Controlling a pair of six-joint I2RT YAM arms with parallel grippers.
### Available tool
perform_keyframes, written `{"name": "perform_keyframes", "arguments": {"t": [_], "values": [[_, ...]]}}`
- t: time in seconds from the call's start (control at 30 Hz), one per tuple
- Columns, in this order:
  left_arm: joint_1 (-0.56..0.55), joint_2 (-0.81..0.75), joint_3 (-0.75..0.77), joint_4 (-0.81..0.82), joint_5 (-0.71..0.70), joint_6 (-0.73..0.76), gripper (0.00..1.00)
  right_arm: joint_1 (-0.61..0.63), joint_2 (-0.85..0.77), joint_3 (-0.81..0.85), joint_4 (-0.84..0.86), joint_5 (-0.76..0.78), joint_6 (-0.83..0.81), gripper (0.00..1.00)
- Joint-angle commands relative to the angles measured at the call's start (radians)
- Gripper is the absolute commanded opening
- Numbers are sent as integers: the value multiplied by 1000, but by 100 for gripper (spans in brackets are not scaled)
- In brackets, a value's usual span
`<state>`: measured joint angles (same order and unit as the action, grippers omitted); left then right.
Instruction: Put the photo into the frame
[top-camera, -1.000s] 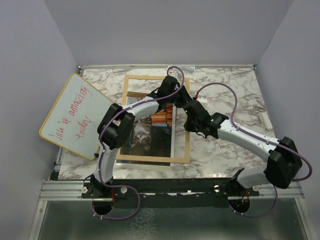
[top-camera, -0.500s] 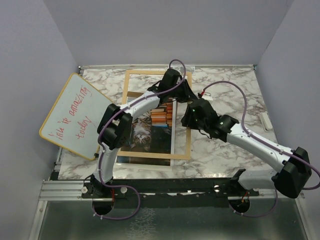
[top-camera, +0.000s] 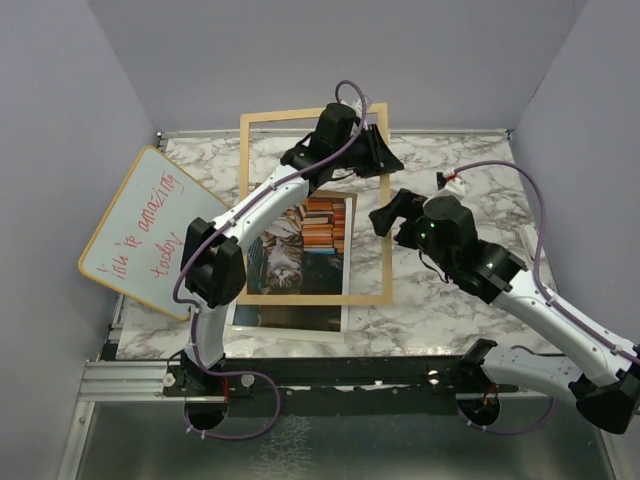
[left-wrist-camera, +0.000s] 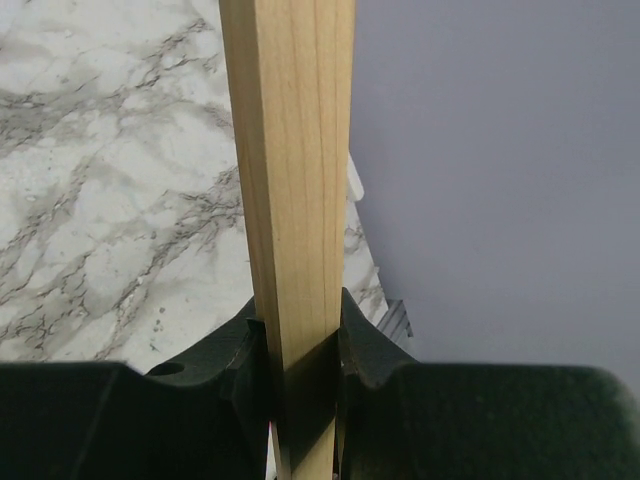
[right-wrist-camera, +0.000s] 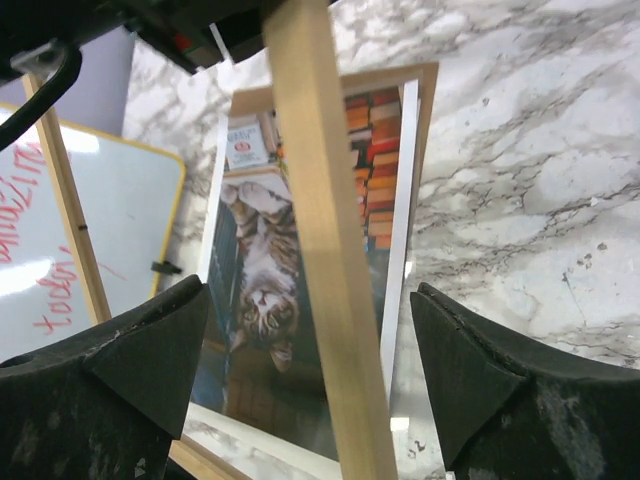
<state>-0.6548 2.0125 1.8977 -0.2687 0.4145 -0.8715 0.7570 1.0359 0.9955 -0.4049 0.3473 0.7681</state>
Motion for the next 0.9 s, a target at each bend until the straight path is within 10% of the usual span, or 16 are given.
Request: {"name": "perform_keyframes", "arguments": {"t": [0.0, 0.5, 0.87], "values": [[-1, -73, 84, -33, 79, 15, 0, -16, -70, 32, 15, 131, 23, 88], [21, -141, 194, 24, 353, -4, 0, -149, -18, 118, 221, -478, -111, 65], [47, -220, 49, 320, 393, -206, 0, -154, -48, 62, 353, -562, -58, 35]]}}
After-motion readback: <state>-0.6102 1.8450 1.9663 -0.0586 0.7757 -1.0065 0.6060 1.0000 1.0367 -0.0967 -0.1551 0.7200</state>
